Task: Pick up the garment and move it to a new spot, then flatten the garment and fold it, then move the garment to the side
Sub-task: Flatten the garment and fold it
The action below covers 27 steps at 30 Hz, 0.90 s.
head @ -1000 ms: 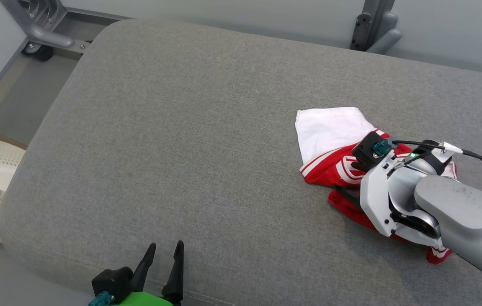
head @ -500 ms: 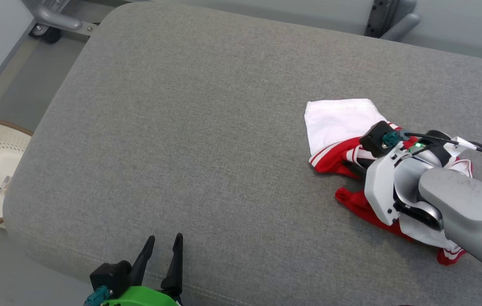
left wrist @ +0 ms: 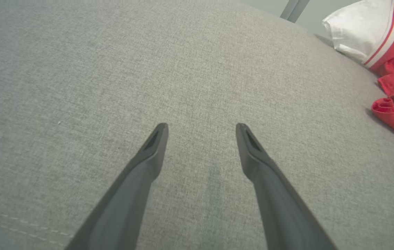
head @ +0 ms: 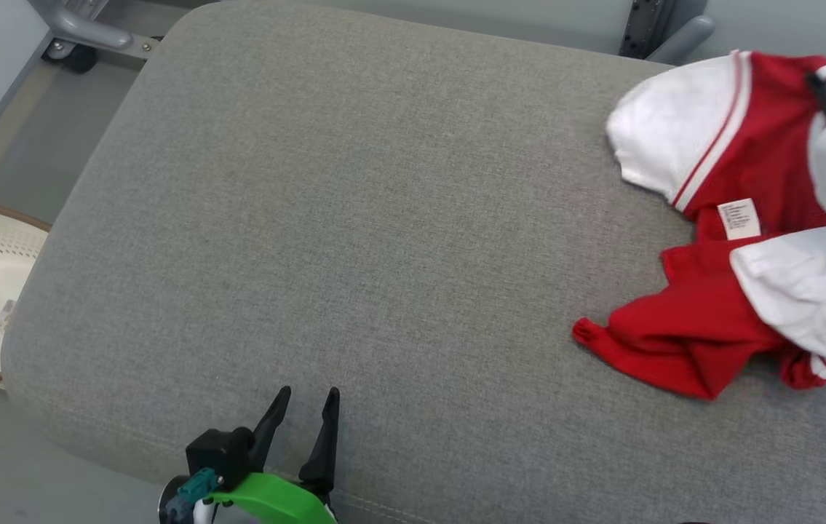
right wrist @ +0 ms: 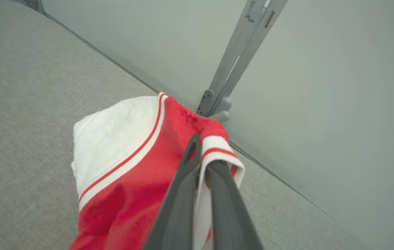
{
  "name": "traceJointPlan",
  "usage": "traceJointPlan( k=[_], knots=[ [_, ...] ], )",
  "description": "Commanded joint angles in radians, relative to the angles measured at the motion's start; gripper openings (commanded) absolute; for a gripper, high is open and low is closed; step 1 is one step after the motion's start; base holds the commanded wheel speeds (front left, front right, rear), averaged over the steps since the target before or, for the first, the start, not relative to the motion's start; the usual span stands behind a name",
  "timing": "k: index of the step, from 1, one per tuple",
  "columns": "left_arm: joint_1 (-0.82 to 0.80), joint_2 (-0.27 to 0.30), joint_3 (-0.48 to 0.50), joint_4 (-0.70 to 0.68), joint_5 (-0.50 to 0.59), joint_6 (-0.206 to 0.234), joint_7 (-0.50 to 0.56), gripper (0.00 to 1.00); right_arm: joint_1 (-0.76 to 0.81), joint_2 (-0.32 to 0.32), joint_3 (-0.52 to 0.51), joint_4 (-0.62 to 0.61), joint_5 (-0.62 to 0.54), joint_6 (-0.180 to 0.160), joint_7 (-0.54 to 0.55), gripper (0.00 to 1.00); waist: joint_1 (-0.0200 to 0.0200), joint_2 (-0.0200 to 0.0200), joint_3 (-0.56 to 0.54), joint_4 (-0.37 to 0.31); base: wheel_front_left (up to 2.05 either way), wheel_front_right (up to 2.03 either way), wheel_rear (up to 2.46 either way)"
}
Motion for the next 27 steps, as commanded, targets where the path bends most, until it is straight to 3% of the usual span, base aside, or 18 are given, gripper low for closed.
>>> traceJointPlan(
  k=[1,3,4,5,6,11,19,23,24,27],
  knots=[
    [-0.017,0.002,-0.007,0.001,0.004,-0.006,0.000,1.00,-0.015,0.002,-0.016,0.045,-0.007,-0.002,-0.011,0.00,0.0000,0.0000,0.011,0.015,0.00,0.00,0.00],
    [-0.029,0.002,-0.021,0.003,0.000,-0.006,0.000,1.00,-0.034,0.001,-0.039,0.146,-0.024,-0.002,-0.022,0.00,0.0000,0.0000,0.021,0.027,0.00,0.00,0.00],
    [-0.033,0.002,-0.028,0.002,-0.003,-0.006,0.000,1.00,-0.041,0.003,-0.056,0.199,-0.023,-0.002,-0.030,0.29,0.0000,0.0000,0.026,0.032,0.00,0.00,0.00],
    [-0.035,0.002,-0.035,0.002,-0.006,-0.006,0.000,1.00,-0.047,0.004,-0.066,0.236,-0.033,-0.002,-0.036,0.68,0.0000,0.0000,0.031,0.037,0.00,0.00,0.00],
    [-0.037,0.001,-0.040,0.003,-0.007,-0.006,0.000,1.00,-0.047,0.003,-0.078,0.257,-0.036,-0.002,-0.042,1.00,0.0000,0.0000,0.035,0.041,0.00,0.00,0.00],
    [-0.029,0.002,-0.037,0.009,-0.011,-0.006,0.000,1.00,0.003,-0.063,-0.156,0.287,-0.081,-0.002,-0.070,1.00,0.0000,0.0000,0.038,0.031,0.00,0.00,0.00],
    [-0.011,0.002,0.019,0.015,0.023,-0.007,0.000,1.00,0.044,0.052,-0.293,0.272,-0.163,-0.002,-0.132,1.00,0.0000,0.0000,-0.021,-0.074,0.00,0.00,0.00],
    [-0.010,0.003,0.038,0.009,0.032,-0.007,0.000,1.00,0.086,0.082,-0.388,0.184,-0.213,-0.002,-0.131,1.00,0.0000,0.0000,-0.042,-0.120,0.00,0.00,0.00],
    [-0.005,0.002,0.045,0.010,0.039,-0.005,0.000,1.00,0.141,0.095,-0.466,0.114,-0.253,-0.002,-0.131,1.00,0.0000,0.0000,-0.059,-0.151,0.00,0.00,0.00],
    [-0.002,0.002,0.052,0.008,0.044,-0.005,0.000,1.00,0.202,0.114,-0.550,0.030,-0.301,-0.002,-0.132,1.00,0.0000,0.0000,-0.075,-0.177,0.00,0.00,0.00]
  ],
)
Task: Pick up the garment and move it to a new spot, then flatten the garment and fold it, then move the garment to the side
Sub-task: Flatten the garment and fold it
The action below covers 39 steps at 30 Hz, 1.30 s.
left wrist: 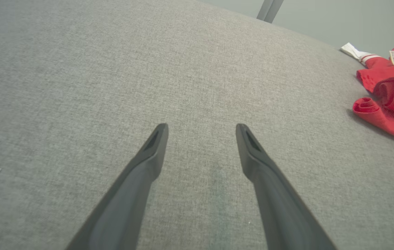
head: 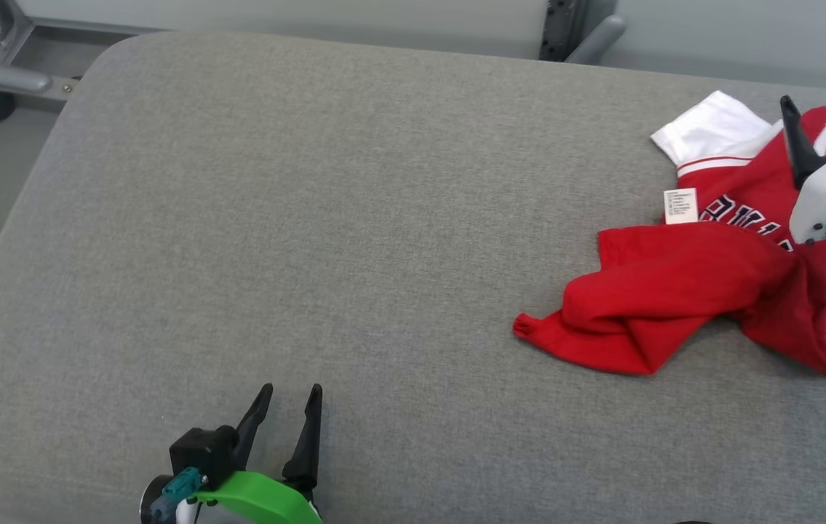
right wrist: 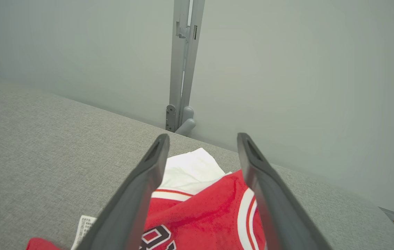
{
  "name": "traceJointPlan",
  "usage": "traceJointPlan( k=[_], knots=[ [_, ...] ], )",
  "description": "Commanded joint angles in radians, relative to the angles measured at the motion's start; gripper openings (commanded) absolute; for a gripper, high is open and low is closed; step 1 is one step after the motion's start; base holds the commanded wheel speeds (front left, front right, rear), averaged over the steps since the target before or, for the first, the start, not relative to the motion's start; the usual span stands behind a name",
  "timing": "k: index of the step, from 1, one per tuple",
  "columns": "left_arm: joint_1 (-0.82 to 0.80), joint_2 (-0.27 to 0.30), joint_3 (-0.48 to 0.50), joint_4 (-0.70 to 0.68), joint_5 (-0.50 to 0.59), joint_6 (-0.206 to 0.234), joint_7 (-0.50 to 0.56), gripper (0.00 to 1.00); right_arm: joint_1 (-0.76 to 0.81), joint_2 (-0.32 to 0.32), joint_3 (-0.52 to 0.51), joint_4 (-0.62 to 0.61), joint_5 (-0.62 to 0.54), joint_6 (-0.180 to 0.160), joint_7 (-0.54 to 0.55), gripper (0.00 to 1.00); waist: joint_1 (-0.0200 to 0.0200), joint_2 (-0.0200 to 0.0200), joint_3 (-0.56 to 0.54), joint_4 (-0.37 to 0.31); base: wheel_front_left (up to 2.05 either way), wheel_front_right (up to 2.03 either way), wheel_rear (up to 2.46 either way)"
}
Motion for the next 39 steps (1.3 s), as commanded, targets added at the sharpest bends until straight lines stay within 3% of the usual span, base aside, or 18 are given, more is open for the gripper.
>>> traceJointPlan(
  k=[1,9,13,21,27,34,39],
  knots=[
    [0.010,0.004,0.006,-0.002,0.006,0.001,0.000,1.00,0.017,0.004,-0.014,-0.016,-0.014,-0.002,-0.004,1.00,-0.0001,-0.0001,-0.058,-0.070,0.00,0.00,0.00],
    [0.044,0.004,0.036,0.000,0.028,0.001,0.000,1.00,0.368,0.128,-0.334,-0.361,-0.225,-0.002,-0.003,1.00,-0.0001,-0.0001,-0.121,-0.149,0.00,0.00,0.00],
    [0.068,0.004,0.060,-0.007,0.037,0.001,0.000,1.00,0.521,0.207,-0.433,-0.504,-0.306,-0.002,-0.003,1.00,-0.0001,-0.0001,-0.150,-0.179,0.00,0.00,0.00],
    [0.091,0.004,0.094,-0.015,0.060,0.001,0.000,1.00,0.715,0.340,-0.517,-0.629,-0.380,-0.002,-0.003,1.00,-0.0001,-0.0001,-0.180,-0.227,0.00,0.00,0.00],
    [0.102,0.004,0.103,-0.018,0.063,0.001,0.000,1.00,0.814,0.397,-0.542,-0.673,-0.409,-0.002,-0.003,1.00,-0.0001,-0.0001,-0.194,-0.248,0.00,0.00,0.00],
    [0.098,0.004,0.107,-0.029,0.061,0.001,0.000,1.00,0.865,0.427,-0.541,-0.718,-0.426,-0.002,-0.003,1.00,-0.0001,-0.0001,-0.193,-0.281,0.00,0.00,0.00],
    [0.039,0.004,0.055,-0.017,0.050,0.001,0.000,1.00,0.846,0.424,-0.525,-0.720,-0.426,-0.002,-0.003,1.00,-0.0001,-0.0001,-0.168,-0.301,0.00,0.00,0.00]
  ],
)
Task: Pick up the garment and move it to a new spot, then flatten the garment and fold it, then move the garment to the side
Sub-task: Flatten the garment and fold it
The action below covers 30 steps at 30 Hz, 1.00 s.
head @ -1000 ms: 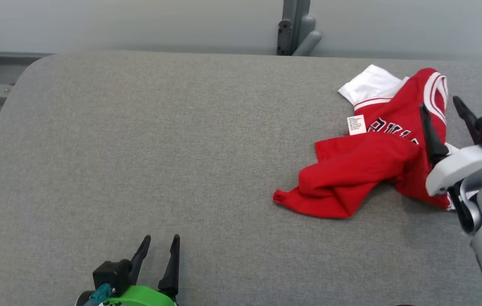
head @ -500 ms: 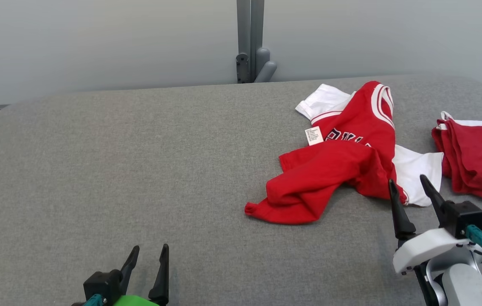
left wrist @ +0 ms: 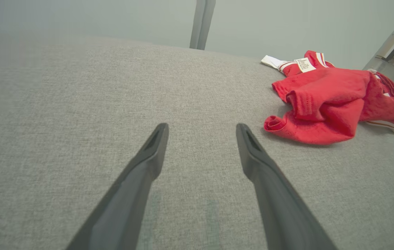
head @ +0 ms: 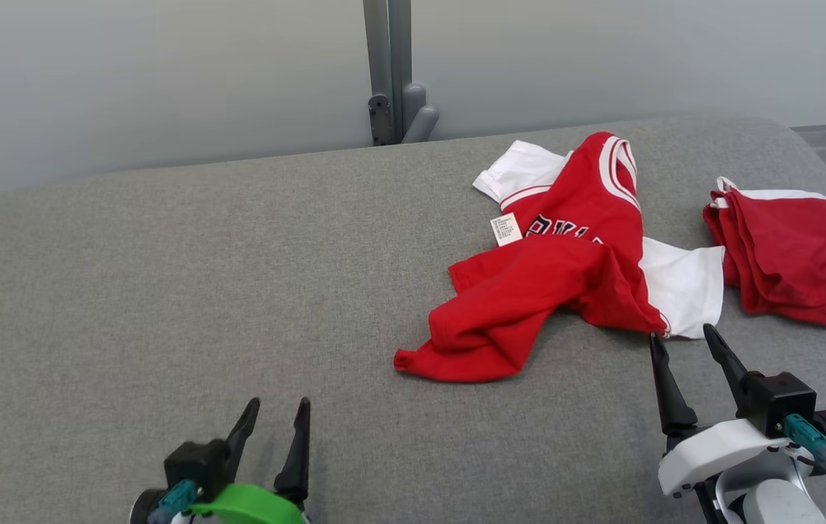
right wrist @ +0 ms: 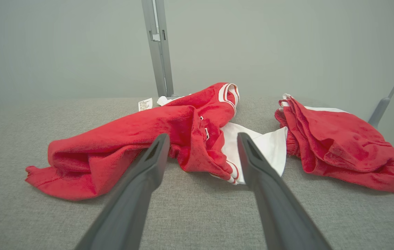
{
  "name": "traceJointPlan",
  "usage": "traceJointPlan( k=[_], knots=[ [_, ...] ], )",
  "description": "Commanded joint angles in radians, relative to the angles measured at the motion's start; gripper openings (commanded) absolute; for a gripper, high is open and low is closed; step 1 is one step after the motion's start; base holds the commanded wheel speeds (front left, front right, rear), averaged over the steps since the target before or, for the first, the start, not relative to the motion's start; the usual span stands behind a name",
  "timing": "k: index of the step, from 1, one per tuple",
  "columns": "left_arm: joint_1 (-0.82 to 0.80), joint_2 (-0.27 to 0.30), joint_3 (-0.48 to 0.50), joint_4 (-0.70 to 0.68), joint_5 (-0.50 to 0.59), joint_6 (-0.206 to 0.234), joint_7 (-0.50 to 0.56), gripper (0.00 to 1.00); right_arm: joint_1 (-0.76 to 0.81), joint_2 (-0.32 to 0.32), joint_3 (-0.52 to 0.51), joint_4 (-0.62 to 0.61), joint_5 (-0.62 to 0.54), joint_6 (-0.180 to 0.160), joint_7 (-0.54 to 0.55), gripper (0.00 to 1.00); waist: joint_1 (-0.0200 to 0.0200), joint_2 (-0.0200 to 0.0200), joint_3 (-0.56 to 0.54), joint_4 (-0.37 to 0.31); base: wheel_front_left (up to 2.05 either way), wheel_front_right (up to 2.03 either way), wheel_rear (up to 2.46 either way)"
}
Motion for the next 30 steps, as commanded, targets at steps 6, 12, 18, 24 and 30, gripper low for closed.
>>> traceJointPlan(
  k=[6,12,18,24,30],
  knots=[
    [-0.205,0.035,-0.141,0.092,-0.050,0.001,0.000,1.00,-0.043,-0.006,0.031,0.005,0.004,-0.002,-0.003,1.00,0.0000,0.0000,0.071,-0.042,0.00,0.00,0.00],
    [-0.479,0.116,-0.373,0.242,-0.152,0.001,0.057,1.00,-0.082,-0.003,0.052,0.009,0.016,-0.002,-0.003,1.00,0.0000,0.0000,0.123,-0.096,0.00,0.00,0.00],
    [-0.703,0.161,-0.572,0.313,-0.290,0.001,0.180,1.00,-0.112,0.005,0.062,0.016,0.030,-0.002,-0.003,1.00,0.0000,0.0000,0.174,-0.158,0.00,0.00,0.00],
    [-0.844,0.190,-0.708,0.372,-0.427,0.001,0.305,1.00,-0.134,0.015,0.072,0.017,0.036,-0.002,-0.003,1.00,0.0000,0.0000,0.217,-0.223,0.00,0.00,0.00],
    [-0.918,0.222,-0.812,0.407,-0.544,0.001,0.379,1.00,-0.152,0.019,0.081,0.017,0.038,-0.002,-0.003,1.00,0.0000,0.0000,0.260,-0.276,0.00,0.00,0.00]
  ],
)
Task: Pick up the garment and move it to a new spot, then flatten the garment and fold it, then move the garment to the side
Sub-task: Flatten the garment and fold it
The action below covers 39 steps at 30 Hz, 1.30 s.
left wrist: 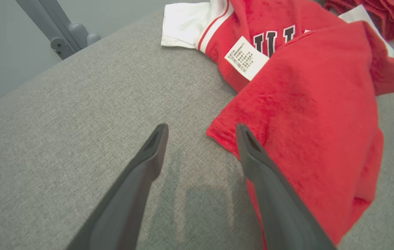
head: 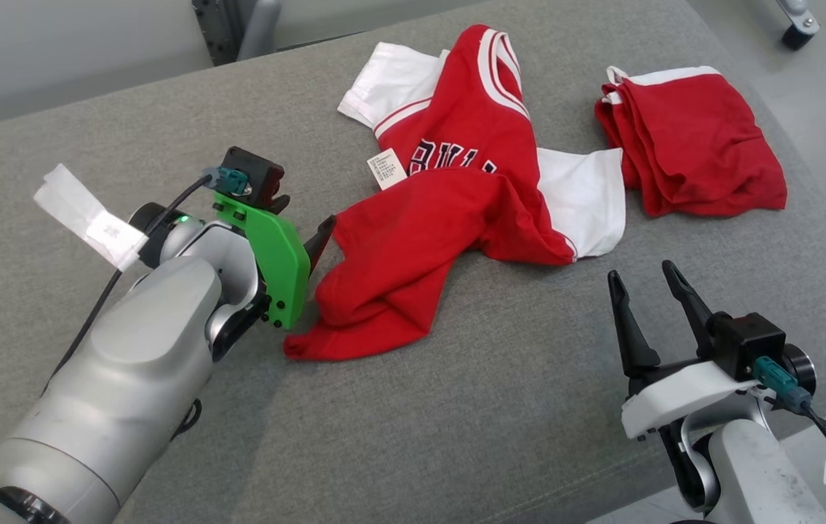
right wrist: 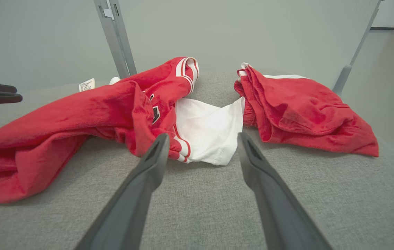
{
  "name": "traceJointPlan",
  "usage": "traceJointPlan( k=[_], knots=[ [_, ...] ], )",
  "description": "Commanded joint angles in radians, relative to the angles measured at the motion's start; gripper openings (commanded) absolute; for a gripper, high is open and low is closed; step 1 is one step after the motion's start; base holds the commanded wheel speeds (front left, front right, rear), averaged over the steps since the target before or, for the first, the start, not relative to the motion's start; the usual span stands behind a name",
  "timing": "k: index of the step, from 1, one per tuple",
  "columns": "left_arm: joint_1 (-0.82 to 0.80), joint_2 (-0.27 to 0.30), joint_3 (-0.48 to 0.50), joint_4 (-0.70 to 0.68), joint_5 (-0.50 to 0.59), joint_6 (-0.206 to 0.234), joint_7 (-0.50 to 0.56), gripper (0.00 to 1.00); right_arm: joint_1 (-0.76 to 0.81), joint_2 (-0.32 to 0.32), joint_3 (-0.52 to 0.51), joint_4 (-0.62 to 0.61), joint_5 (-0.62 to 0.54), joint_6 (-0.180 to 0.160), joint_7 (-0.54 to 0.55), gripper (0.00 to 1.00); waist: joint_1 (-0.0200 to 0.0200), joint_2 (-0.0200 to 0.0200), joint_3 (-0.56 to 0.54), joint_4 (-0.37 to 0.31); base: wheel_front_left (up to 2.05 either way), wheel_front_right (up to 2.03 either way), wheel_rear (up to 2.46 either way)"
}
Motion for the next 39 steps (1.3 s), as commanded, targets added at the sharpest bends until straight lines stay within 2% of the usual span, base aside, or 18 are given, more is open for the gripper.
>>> traceJointPlan(
  k=[1,7,20,21,22,23,24,29,33,36,39],
  knots=[
    [-0.017,0.011,-0.020,0.002,-0.027,0.002,0.015,1.00,-0.010,0.002,0.002,0.001,0.005,-0.002,-0.003,1.00,0.0000,-0.0001,0.047,-0.047,0.00,0.00,0.00],
    [-0.069,0.044,-0.115,-0.004,-0.114,0.002,0.052,1.00,-0.021,0.008,0.011,0.002,0.009,-0.002,-0.003,1.00,0.0000,-0.0001,0.087,-0.073,0.00,0.00,0.00],
    [-0.112,0.036,-0.234,0.030,-0.192,0.002,0.010,1.00,-0.039,0.016,0.027,0.010,0.011,-0.002,-0.003,1.00,0.0000,-0.0001,0.117,-0.090,0.00,0.00,0.00],
    [-0.111,0.033,-0.239,0.030,-0.192,0.002,0.009,0.95,-0.039,0.016,0.025,0.011,0.011,-0.002,-0.003,1.00,0.0000,-0.0001,0.117,-0.089,0.00,0.00,0.00],
    [-0.111,0.031,-0.243,0.025,-0.194,0.002,0.000,0.71,-0.038,0.016,0.023,0.011,0.010,-0.002,-0.003,1.00,0.0000,-0.0001,0.117,-0.087,0.00,0.00,0.00],
    [-0.113,0.030,-0.246,0.020,-0.196,0.002,-0.007,0.11,-0.038,0.016,0.021,0.011,0.009,-0.002,-0.003,1.00,0.0000,-0.0001,0.117,-0.084,0.00,0.00,0.00],
    [-0.114,0.028,-0.250,0.016,-0.198,0.002,-0.012,0.00,-0.036,0.017,0.017,0.011,0.008,-0.002,-0.003,1.00,0.0000,-0.0001,0.116,-0.079,0.00,0.00,0.00],
    [-0.112,0.035,-0.260,-0.010,-0.199,0.002,-0.055,0.00,-0.030,0.017,0.010,0.019,0.010,-0.002,-0.003,1.00,0.0000,-0.0001,0.105,-0.047,0.00,0.00,0.00],
    [-0.147,0.044,-0.260,0.001,-0.212,0.002,-0.154,0.00,-0.025,0.012,-0.006,0.022,0.015,-0.002,-0.003,1.00,0.0000,-0.0001,0.091,-0.007,0.00,0.00,0.00],
    [-0.178,0.076,-0.261,0.011,-0.220,0.002,-0.202,0.00,-0.018,0.010,-0.017,0.022,0.008,-0.002,-0.003,1.00,0.0000,-0.0001,0.079,0.025,0.00,0.00,0.00],
    [-0.241,0.131,-0.261,0.014,-0.218,0.002,-0.241,0.00,-0.017,0.010,-0.019,0.021,0.008,-0.002,-0.003,1.00,0.0000,-0.0001,0.073,0.053,0.00,0.00,0.00]
  ],
)
